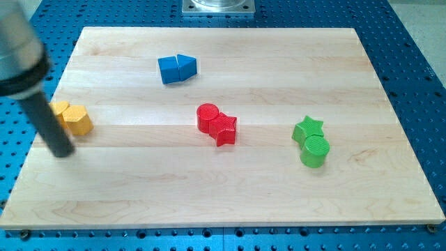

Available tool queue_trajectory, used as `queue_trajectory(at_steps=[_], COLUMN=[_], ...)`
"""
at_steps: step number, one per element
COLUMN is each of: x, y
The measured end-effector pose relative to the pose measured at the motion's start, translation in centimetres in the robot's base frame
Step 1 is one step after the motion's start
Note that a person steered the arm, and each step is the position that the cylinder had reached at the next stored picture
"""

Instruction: Place heart top of hexagon

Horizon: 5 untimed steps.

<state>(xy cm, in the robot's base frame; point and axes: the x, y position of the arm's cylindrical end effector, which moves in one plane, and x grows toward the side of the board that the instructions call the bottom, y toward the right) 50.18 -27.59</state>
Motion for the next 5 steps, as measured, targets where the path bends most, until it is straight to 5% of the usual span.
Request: queue_trajectory(at_steps=[2,3,5], x=[-11.6,-11.0,-2.0], y=[0.3,1.1,1.7])
